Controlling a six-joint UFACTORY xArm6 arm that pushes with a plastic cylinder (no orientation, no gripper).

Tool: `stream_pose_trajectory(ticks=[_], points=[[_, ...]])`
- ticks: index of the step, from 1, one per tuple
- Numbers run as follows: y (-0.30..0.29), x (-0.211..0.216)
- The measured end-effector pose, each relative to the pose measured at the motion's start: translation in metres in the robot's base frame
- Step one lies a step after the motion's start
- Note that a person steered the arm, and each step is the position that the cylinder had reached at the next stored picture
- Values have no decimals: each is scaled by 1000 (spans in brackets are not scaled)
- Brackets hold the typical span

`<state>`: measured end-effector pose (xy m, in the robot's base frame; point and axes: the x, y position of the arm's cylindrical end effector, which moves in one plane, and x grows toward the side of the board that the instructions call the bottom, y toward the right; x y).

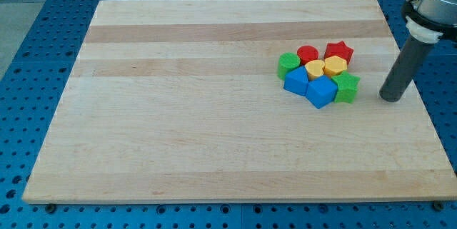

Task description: Move group of blocks bit left

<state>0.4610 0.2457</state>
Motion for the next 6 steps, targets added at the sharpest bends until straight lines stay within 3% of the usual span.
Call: stream_pose_trajectory(ticks=[6], points=[[-34,-57]])
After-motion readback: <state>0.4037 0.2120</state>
